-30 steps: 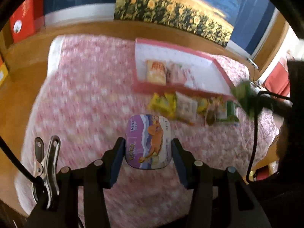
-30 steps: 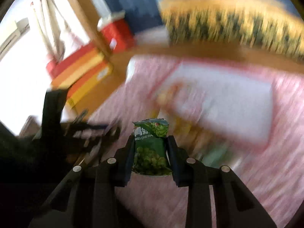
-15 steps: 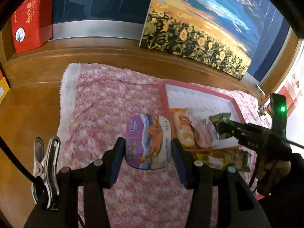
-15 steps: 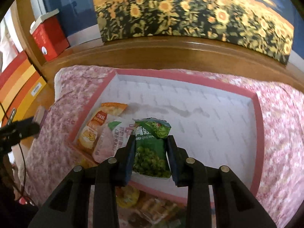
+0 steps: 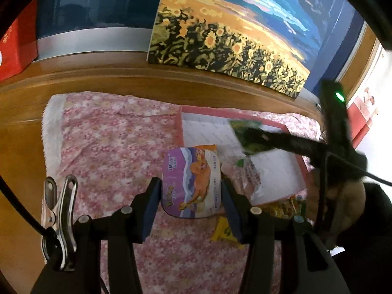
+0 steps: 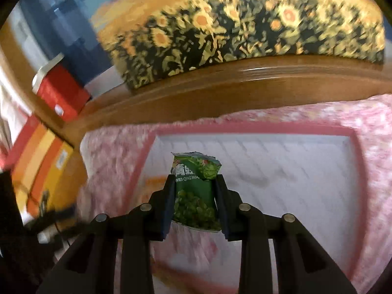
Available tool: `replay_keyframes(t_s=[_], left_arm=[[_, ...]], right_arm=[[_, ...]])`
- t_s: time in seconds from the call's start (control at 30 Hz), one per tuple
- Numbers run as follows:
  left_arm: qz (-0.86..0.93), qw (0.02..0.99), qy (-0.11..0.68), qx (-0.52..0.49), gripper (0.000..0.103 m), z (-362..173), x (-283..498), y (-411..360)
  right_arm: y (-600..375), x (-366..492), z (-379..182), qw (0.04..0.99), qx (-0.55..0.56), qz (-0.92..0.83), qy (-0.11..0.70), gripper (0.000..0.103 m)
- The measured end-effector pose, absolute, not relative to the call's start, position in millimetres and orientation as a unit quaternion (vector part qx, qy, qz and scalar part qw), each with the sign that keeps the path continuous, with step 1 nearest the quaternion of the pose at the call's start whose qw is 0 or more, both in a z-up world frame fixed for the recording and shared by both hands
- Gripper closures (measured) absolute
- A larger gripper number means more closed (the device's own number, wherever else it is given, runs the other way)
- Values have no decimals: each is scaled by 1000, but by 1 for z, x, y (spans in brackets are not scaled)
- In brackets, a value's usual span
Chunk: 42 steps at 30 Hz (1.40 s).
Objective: Organize snacks
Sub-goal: 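Carry the purple tin into the tray with the left tool while the right tool places the pea bag there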
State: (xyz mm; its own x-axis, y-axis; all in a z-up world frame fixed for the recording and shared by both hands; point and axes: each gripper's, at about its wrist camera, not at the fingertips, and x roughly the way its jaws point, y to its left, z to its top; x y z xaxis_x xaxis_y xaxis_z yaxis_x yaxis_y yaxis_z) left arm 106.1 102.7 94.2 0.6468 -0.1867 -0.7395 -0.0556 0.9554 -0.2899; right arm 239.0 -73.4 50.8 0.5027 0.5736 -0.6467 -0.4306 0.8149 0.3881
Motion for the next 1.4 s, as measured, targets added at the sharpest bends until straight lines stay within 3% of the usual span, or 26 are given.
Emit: replay_keyframes(t_s=[0.27,0.37,0.5,0.7,0.83,1.0,1.03,1.1,1.23,1.27,1.33,1.37,1.4], left_arm=[[-52,901,400,-158,51,107,131,108],[-59,901,404,-143,51,109,154,99],[-70,902,409,-118,51,107,185,84],[-66,905,414,-73,51,100,217,70],[-49,901,424,-74,51,86,230,73],[-5,887,455,-77,50,66,244,68],[-6,887,454,-84,49,67,243,69],[-27,883,454,-114,33,70,239,73],[-14,895,423,-138,25,89,220,80],[-17,902,410,-135,27,95,214,82],[-22,905,405,-129,50,101,206,86],[-19,903,411,-124,72,104,203,88],[-17,901,415,-123,78,103,200,90]], right_arm=[[-47,266,23,827,104,279,477,67],[-43,264,28,820,85,304,476,49],[-57,257,44,835,105,318,437,46],[-81,261,50,853,120,295,413,47],[-82,276,33,821,154,324,445,65],[-80,280,25,815,158,328,451,67],[-81,281,29,820,154,328,443,67],[-83,284,34,827,149,327,432,67],[-82,290,32,820,148,333,440,67],[-82,290,31,818,147,336,443,67],[-78,287,30,809,142,346,453,67],[-76,285,29,805,140,349,460,67],[-74,283,28,801,141,353,462,67]])
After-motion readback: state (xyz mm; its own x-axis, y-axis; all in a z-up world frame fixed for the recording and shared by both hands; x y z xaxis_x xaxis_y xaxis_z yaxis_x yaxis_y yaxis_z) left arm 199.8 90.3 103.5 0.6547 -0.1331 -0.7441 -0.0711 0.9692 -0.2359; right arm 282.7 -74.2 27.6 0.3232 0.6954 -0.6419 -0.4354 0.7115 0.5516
